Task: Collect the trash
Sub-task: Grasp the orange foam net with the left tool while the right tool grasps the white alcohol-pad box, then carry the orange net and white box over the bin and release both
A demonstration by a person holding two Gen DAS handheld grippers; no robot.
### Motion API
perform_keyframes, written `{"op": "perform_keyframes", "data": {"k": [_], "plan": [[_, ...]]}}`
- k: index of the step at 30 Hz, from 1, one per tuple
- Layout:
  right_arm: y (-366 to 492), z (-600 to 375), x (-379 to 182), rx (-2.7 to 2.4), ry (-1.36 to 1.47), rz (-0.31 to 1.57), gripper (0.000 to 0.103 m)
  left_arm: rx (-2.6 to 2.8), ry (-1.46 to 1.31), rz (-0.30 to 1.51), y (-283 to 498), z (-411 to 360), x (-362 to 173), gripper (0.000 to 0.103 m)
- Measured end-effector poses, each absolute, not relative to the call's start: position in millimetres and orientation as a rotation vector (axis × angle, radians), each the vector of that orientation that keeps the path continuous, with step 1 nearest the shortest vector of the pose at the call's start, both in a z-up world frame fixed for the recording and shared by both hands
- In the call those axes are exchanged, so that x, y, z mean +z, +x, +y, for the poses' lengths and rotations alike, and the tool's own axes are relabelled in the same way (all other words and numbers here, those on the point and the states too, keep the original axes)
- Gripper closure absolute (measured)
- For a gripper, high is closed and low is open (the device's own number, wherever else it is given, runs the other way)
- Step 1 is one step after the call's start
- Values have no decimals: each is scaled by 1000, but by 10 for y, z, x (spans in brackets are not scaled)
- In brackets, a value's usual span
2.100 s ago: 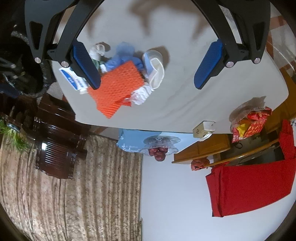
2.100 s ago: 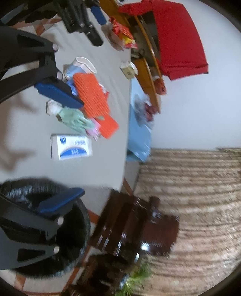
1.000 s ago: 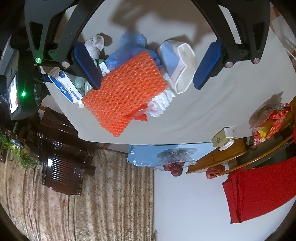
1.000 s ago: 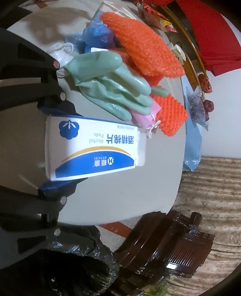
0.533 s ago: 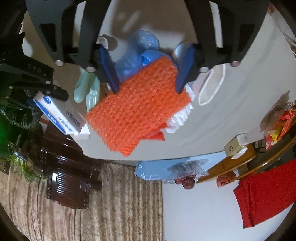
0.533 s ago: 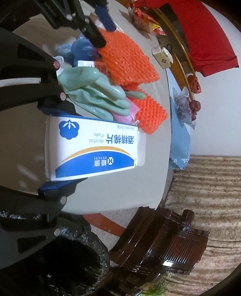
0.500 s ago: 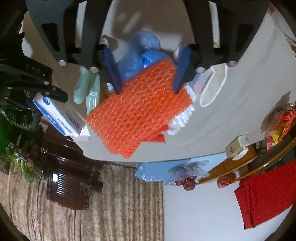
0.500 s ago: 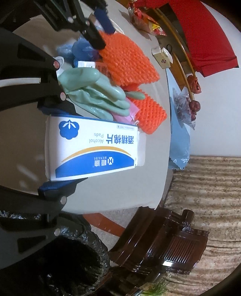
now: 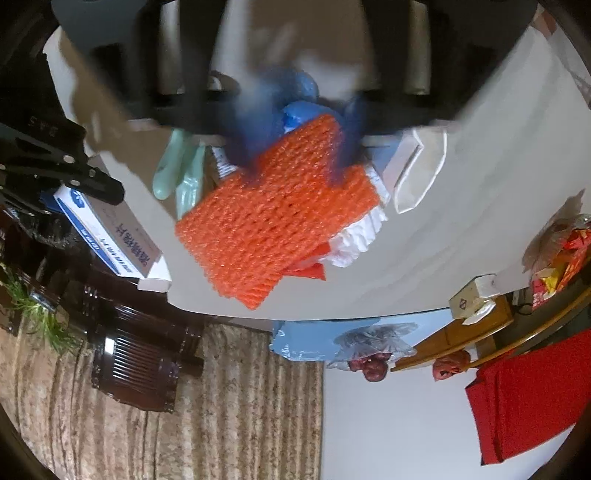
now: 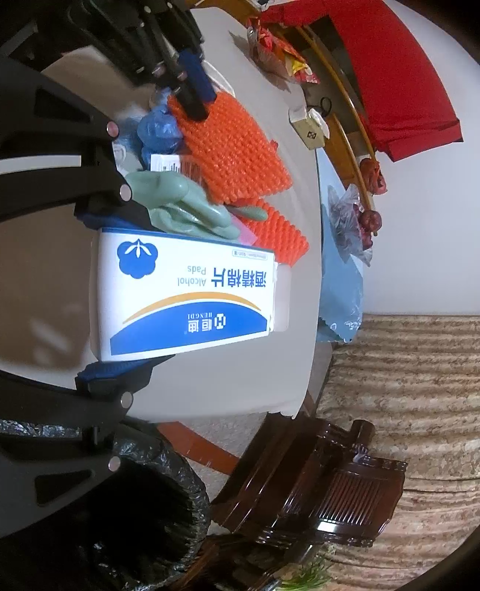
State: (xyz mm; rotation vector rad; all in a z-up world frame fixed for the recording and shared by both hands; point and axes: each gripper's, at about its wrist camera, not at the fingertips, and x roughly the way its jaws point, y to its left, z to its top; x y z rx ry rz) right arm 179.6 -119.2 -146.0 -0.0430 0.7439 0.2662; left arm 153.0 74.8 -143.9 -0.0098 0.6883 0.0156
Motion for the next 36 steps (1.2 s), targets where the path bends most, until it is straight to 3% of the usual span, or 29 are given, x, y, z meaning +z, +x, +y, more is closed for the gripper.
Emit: {"op": "perform_keyframes", "data": {"k": [7, 8, 10, 14, 24, 36], "plan": [[1821, -1203, -1509, 263, -39, 754, 49, 8, -1, 734, 1661, 734, -1570, 40], [1823, -1212, -1508, 261, -40, 753, 49, 11, -2, 737, 1677, 734, -1587, 44], [1826, -1229, -1509, 257, -39, 754, 49, 20, 4, 747, 1728, 741, -1624, 64], [1823, -1266, -1492, 251, -30, 752, 49, 17, -5, 728, 1727, 766, -1576, 81], [1672, -1327, -1285, 265, -13, 707, 49, -39, -50, 641, 1411, 754, -1082, 79], [1335, -1636, -826, 227, 45, 611, 49, -169, -23, 571, 1079, 253, -697, 84]]}}
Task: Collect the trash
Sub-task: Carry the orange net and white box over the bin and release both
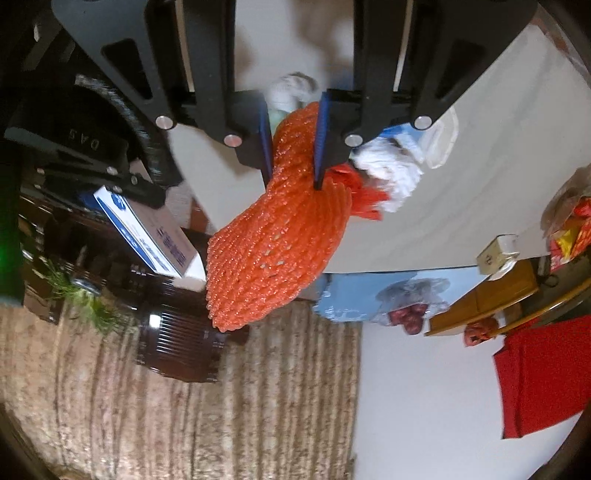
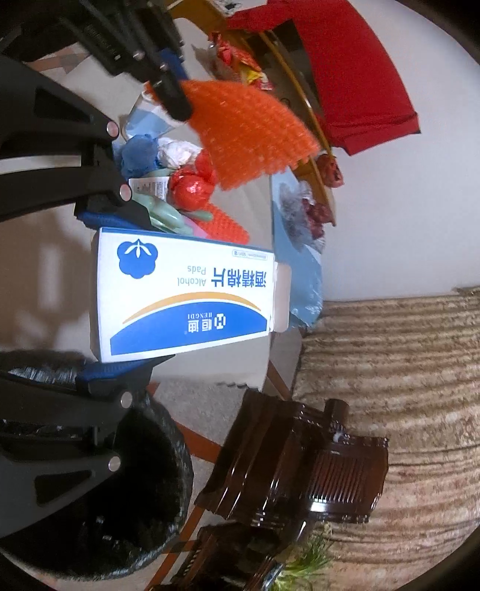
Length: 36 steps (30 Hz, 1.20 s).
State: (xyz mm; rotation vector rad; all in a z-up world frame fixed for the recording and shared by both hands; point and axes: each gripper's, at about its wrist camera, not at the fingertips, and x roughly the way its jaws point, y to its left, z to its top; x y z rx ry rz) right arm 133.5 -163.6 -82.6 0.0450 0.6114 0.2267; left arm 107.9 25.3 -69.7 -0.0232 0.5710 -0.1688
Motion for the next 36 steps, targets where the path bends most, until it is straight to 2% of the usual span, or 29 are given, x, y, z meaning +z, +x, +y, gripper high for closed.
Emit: {"op": "perform_keyframes", "data": {"k": [11, 29, 30, 32, 33, 35, 36], "plan": [[892, -2324, -692, 75, 92, 593, 49, -336, 12, 586, 1035, -402, -685, 85], [434, -3390, -1193, -209, 147, 715, 48, -602, 85, 739, 1279, -1709, -1327, 84], [425, -3421, -1224, -217, 151, 723, 48, -612, 82, 744, 1290, -1741, -1338, 81], [406, -3443, -1251, -230, 151, 727, 46, -634, 72, 753, 1295, -1767, -1367, 68], [399, -3457, -1262, -237, 149, 730, 42, -644, 64, 757, 1292, -1770, -1372, 60], [374, -3475, -1267, -254, 150, 726, 33, -662, 50, 756, 1278, -1760, -1375, 54], [367, -3489, -1266, -261, 151, 724, 28, -665, 50, 755, 1267, -1767, -1378, 47]]}}
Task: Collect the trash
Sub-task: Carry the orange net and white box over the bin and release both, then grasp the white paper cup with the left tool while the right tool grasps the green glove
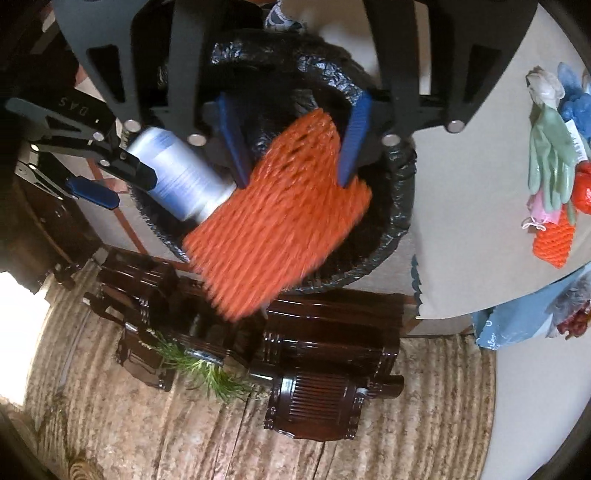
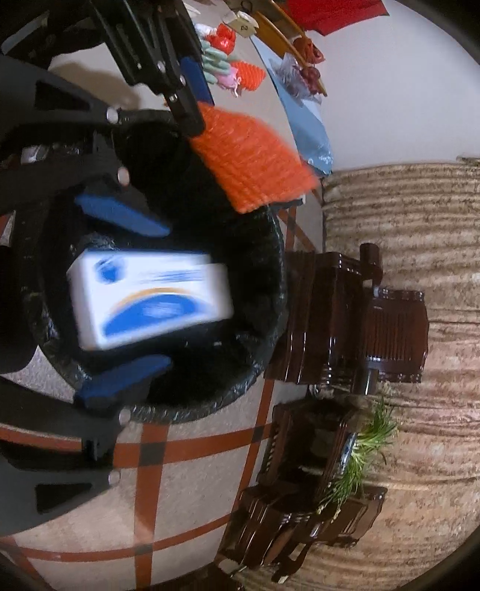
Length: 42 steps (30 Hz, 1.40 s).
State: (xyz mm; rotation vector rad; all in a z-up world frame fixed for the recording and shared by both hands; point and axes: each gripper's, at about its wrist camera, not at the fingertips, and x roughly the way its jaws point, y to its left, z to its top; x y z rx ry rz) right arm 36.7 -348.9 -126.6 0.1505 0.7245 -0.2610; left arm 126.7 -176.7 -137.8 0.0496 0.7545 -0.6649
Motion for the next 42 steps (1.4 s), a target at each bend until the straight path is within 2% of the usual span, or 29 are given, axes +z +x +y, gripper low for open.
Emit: {"op": "perform_keyframes", "data": {"k": [4, 7, 16, 26, 36, 42], "plan": [[321, -3497, -1232, -290, 140, 707, 12, -665, 34, 737, 1227, -1709, -1365, 35], [301, -3483, -1162, -295, 135, 683, 6, -657, 31, 719, 1195, -1620, -1311, 30], [414, -3145, -933, -180, 143, 605, 6, -504, 45, 609, 1031, -912, -986, 17], [712, -2246, -843, 40, 75, 575, 6, -238, 26, 560, 978, 140, -800, 17], [1011, -1451, -915, 182, 16, 568, 7, -31, -12, 572, 966, 936, -926, 17], [1211, -1086, -1105, 219, 8, 598, 15, 41, -26, 601, 1007, 1300, -1112, 17]]}}
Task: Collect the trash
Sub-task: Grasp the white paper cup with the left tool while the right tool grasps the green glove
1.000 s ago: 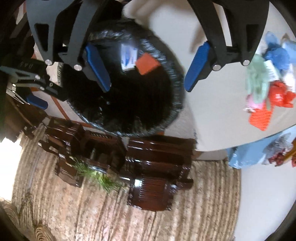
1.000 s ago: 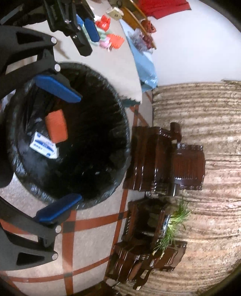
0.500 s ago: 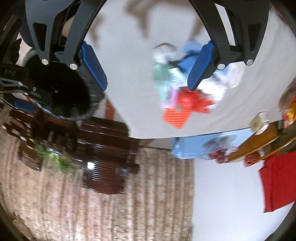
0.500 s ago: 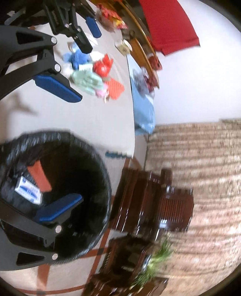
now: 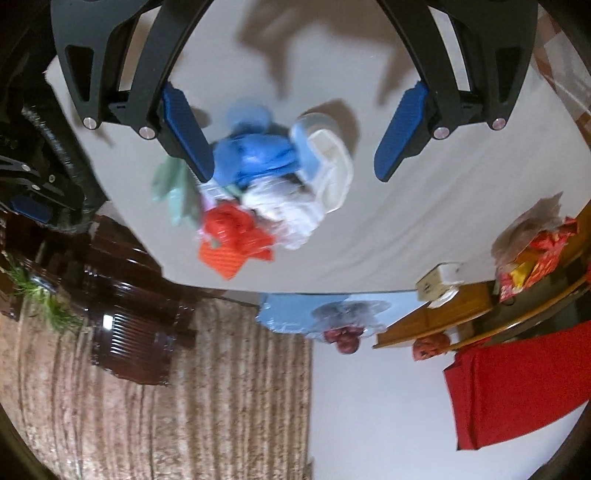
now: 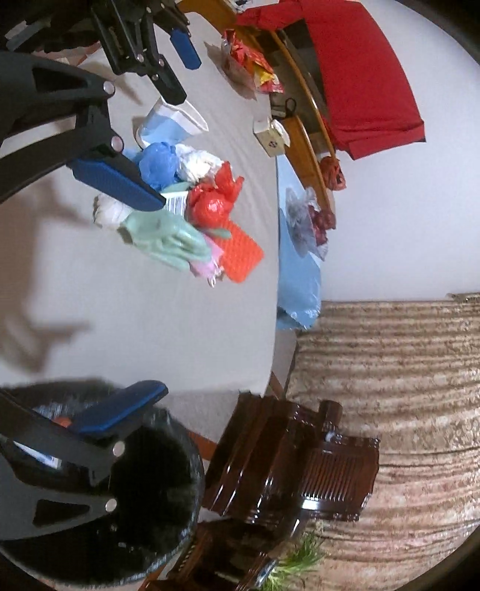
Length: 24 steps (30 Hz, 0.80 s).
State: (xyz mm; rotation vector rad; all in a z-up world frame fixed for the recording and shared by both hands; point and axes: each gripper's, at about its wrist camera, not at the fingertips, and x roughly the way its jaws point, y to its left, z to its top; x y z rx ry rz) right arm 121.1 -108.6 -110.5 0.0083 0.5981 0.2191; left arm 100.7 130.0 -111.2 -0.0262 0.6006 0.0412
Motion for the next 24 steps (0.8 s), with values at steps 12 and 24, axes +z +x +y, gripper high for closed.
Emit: {"op": "perform_keyframes", "data": {"k": [12, 24], "plan": [[1612, -502, -1491, 290, -34, 686, 26, 70, -58, 673, 1207, 1538, -1467, 24], [1851, -447, -1674, 321, -8, 765, 61, 49, -85, 722, 1360, 1539, -1672, 45]]}}
